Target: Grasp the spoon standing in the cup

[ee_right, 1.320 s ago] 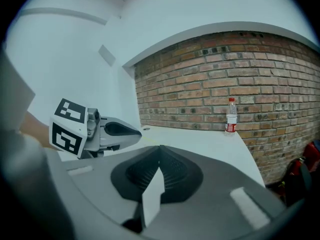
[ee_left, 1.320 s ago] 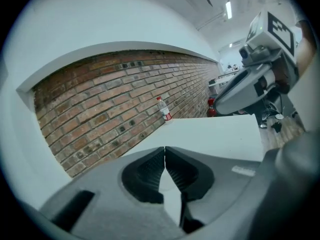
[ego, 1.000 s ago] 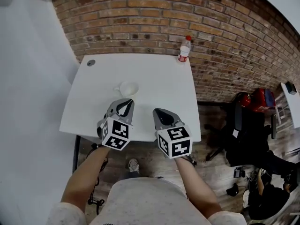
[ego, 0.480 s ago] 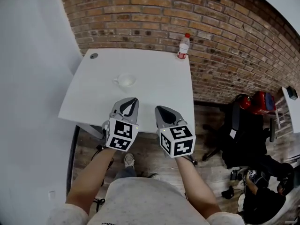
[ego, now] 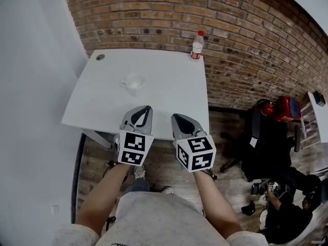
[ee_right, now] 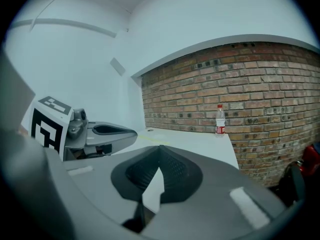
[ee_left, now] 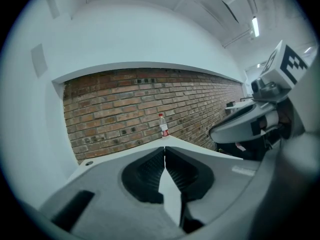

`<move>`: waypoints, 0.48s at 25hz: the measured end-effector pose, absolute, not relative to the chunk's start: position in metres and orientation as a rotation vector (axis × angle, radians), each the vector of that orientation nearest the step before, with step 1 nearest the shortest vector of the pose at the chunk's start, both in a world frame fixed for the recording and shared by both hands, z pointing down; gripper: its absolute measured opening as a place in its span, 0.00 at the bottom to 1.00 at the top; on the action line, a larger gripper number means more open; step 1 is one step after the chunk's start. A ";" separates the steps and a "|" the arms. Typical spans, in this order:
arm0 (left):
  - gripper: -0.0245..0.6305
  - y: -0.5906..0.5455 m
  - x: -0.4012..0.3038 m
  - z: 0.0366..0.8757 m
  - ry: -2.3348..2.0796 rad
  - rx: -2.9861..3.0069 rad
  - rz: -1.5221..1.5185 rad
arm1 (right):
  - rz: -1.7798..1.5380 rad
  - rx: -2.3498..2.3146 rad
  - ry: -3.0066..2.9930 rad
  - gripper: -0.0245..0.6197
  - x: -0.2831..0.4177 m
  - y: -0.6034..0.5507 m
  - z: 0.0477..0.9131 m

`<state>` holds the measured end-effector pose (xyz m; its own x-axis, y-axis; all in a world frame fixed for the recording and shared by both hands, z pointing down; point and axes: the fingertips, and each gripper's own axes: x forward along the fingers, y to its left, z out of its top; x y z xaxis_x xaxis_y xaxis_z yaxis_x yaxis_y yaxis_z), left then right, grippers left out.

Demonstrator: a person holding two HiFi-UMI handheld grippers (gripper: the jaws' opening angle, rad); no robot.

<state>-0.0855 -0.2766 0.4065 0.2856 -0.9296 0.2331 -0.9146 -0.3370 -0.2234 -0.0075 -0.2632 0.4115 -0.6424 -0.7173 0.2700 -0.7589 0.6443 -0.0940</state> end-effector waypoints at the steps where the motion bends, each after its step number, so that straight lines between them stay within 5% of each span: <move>1: 0.05 -0.276 -0.084 0.406 1.782 -2.483 -0.501 | 0.293 1.208 -2.655 0.05 -0.006 -0.263 0.411; 12: 0.05 -0.272 -0.079 0.410 1.793 -2.478 -0.513 | 0.294 1.184 -2.656 0.05 -0.002 -0.261 0.416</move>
